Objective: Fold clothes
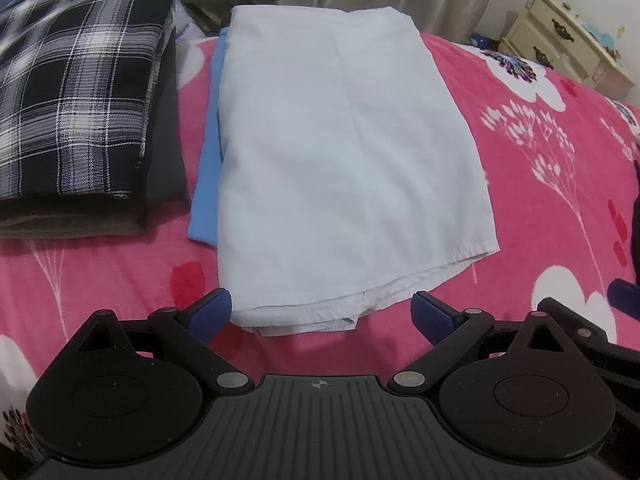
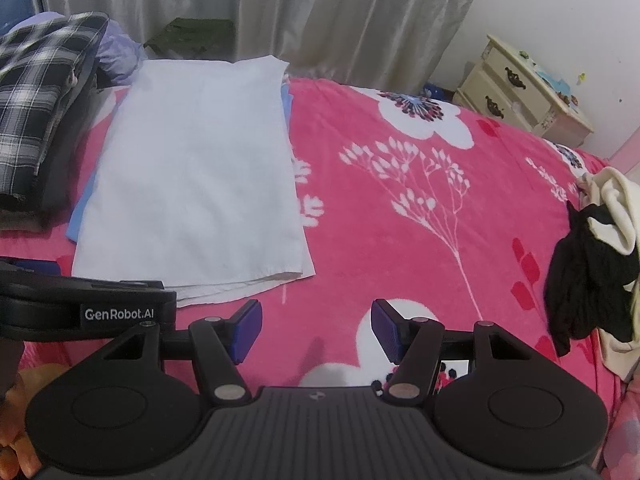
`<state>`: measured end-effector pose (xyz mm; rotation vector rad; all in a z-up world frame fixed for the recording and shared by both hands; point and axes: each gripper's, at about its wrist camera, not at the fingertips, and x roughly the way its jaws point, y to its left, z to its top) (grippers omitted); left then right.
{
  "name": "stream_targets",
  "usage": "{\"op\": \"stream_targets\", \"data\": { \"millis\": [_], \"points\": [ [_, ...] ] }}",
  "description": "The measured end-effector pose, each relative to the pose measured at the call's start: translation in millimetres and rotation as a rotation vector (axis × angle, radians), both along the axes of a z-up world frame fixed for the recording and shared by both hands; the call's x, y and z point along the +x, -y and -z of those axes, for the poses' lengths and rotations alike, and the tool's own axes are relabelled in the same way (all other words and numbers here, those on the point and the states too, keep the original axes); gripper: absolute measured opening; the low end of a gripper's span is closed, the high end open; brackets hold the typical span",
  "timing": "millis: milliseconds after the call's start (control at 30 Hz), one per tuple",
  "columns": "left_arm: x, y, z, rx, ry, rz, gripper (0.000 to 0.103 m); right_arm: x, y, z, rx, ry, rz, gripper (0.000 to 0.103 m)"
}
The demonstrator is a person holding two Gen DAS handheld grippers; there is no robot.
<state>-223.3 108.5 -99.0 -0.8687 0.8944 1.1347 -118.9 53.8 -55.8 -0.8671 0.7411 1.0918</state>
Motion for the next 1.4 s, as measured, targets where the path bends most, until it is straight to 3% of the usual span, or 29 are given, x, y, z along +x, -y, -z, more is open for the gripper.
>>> {"op": "stream_targets", "data": {
  "millis": [567,1400],
  "points": [
    [2.8,1.6,-2.0,0.010,0.005,0.022,0.097,2.2,1.2,0.5,-0.002,0.005,0.002,0.063],
    [0.1,-1.6,3.8,-0.041,0.008,-0.001,0.097,4.6,-0.2,-1.8,0.000,0.003,0.006,0.063]
  ]
}}
